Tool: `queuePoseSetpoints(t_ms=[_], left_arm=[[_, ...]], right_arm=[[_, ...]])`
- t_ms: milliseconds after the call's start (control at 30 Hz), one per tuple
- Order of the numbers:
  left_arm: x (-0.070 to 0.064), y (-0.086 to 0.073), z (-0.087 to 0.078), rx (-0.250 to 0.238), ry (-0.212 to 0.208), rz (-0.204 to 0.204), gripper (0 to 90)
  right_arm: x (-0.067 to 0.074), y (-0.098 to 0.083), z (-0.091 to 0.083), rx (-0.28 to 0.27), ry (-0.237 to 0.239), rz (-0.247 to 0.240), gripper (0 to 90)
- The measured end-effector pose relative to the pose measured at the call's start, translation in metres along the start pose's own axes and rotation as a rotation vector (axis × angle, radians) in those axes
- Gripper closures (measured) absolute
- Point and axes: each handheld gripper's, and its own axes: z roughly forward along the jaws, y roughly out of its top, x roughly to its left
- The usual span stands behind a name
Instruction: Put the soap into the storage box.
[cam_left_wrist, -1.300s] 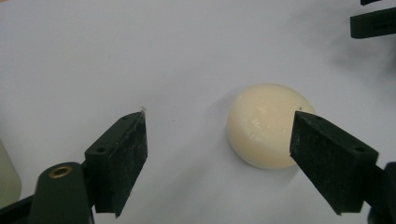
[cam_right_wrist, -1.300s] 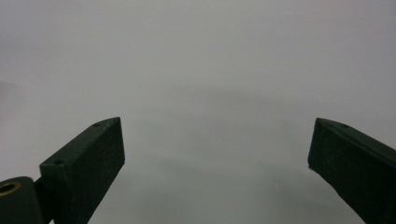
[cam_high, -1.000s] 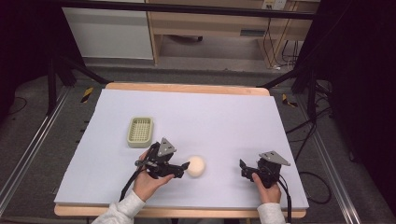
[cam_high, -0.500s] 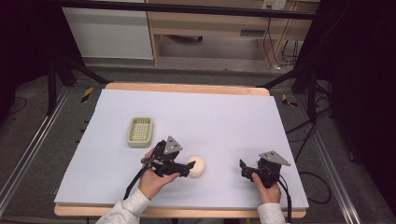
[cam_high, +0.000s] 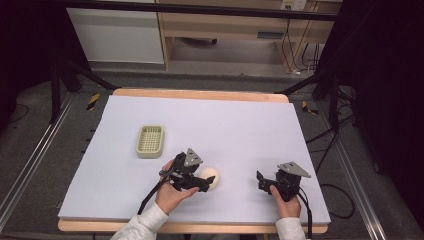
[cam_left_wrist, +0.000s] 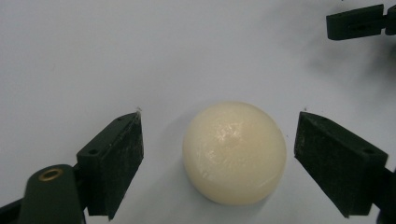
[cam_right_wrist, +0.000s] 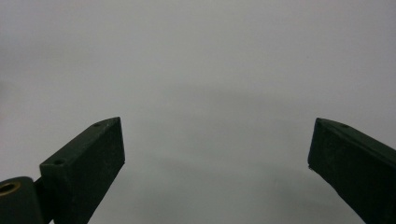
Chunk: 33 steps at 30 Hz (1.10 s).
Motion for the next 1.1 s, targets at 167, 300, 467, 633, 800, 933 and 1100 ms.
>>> queuePoseSetpoints(t_ms=[167, 300, 467, 633, 800, 933, 1100], left_arm=[[-0.002, 0.0, 0.004, 0.009, -0.005, 0.003, 15.2], [-0.004, -0.001, 0.009, 0.028, -0.001, 0.014, 14.0], [-0.004, -0.001, 0.013, 0.039, 0.0, 0.012, 13.1], [-0.005, -0.001, 0.017, 0.053, 0.0, 0.017, 12.6], [-0.006, -0.003, 0.02, 0.059, -0.001, 0.013, 12.8], [-0.006, -0.004, 0.023, 0.073, -0.004, 0.013, 12.8], [-0.007, -0.006, 0.026, 0.082, -0.006, 0.009, 13.1]], right_arm=[[0.0, 0.0, 0.0, 0.002, 0.001, 0.001, 4.2], [0.0, 0.0, 0.0, 0.003, 0.002, 0.001, 4.2], [0.0, 0.0, 0.0, 0.004, 0.003, 0.001, 4.2], [0.0, 0.0, 0.0, 0.003, 0.003, 0.002, 4.2], [0.0, 0.0, 0.0, 0.003, 0.002, 0.001, 4.2], [0.0, 0.0, 0.0, 0.002, 0.002, 0.001, 4.2], [0.0, 0.0, 0.0, 0.003, 0.002, 0.001, 4.2]])
